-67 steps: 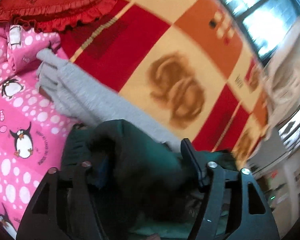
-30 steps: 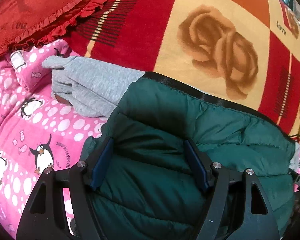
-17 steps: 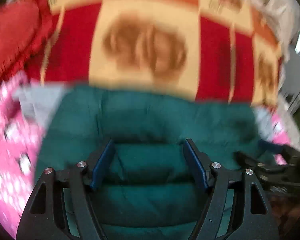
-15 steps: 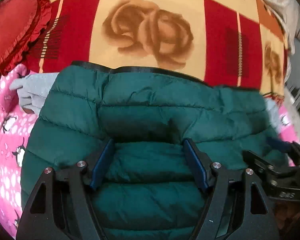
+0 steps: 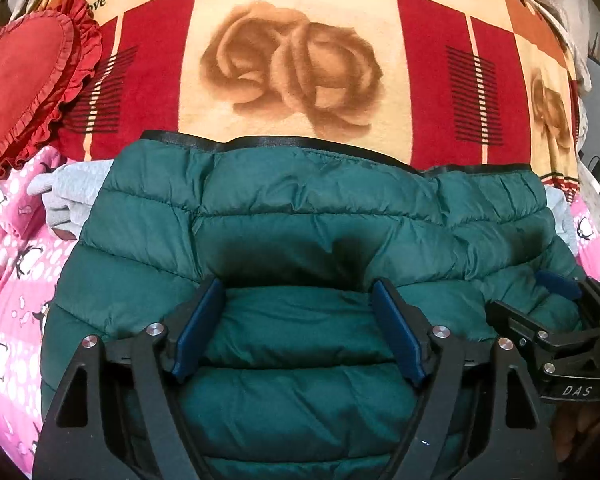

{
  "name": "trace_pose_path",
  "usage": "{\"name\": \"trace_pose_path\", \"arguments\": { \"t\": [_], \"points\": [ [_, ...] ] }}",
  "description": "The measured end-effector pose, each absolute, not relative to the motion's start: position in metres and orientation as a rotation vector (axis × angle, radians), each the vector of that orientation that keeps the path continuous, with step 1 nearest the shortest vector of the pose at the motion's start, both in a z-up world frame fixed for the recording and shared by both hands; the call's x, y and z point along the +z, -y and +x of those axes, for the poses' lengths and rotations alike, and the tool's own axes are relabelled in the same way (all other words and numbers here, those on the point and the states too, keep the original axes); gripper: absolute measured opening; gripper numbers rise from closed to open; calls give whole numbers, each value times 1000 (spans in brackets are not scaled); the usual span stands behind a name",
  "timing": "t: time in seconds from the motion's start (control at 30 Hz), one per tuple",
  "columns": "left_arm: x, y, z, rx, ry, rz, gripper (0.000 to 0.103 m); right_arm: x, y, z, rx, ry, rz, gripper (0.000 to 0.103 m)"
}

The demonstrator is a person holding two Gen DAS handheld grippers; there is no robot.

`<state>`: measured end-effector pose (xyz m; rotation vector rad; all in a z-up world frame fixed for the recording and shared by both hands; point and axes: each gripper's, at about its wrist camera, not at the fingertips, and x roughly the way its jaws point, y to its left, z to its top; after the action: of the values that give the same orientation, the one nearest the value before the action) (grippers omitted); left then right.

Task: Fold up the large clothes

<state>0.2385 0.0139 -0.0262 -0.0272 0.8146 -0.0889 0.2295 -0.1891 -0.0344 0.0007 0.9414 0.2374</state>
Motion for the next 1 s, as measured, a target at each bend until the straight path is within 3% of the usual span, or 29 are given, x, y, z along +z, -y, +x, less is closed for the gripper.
{"name": "trace_pose_path", "arguments": {
  "t": [0.7, 0.87, 1.0],
  "points": [
    [-21, -10, 234, -66, -798, -2, 78, -23, 199, 233, 259, -956, 27, 103],
    [2, -49, 232, -117, -793, -130, 78, 5, 238, 230, 174, -859, 42, 103],
    [11, -106, 238, -67, -792, -226, 78, 6, 276, 236, 146, -889, 99, 103]
  ]
}}
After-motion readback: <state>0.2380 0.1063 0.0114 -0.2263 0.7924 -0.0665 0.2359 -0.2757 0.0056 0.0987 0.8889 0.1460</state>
